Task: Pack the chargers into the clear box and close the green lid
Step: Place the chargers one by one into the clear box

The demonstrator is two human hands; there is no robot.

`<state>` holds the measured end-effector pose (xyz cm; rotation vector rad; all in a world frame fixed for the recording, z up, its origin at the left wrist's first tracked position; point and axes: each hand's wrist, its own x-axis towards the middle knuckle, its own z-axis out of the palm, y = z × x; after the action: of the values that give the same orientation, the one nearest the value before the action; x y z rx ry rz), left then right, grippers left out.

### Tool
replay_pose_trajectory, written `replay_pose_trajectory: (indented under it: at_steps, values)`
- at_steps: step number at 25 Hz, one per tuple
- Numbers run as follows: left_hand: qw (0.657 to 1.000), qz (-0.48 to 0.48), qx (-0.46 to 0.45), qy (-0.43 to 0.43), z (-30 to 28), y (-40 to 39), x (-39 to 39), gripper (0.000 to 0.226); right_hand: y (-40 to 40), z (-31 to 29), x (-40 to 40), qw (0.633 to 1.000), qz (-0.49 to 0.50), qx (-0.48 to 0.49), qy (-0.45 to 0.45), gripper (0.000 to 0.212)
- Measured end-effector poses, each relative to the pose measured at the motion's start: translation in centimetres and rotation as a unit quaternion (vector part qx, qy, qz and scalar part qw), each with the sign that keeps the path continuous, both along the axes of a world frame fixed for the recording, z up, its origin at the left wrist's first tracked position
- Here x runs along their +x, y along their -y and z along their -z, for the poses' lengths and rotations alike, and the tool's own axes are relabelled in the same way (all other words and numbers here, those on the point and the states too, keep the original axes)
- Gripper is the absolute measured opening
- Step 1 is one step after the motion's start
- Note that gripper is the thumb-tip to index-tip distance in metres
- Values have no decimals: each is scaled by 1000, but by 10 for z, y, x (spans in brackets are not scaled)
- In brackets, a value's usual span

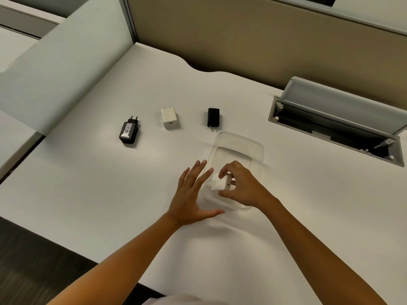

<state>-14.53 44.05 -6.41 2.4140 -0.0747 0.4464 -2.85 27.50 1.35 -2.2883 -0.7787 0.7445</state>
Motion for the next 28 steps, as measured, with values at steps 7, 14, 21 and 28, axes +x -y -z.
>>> replay_pose_trajectory:
  at_steps: [7, 14, 21, 28]
  values:
    - [999, 0, 8, -31, -2, -1, 8, 93, 1, 7, 6, 983, -86, -160, -1, 64]
    - [1000, -14, 5, -23, -3, 2, 7, 84, -5, 11, 7, 987, -27, -157, 23, 41]
    - [1000, -2, 4, -14, 8, -17, 3, 97, 1, -11, 31, 993, 94, -59, 49, 36]
    - [944, -269, 25, -188, 25, -68, 11, 72, -29, -46, 105, 977, 160, 53, 132, 22]
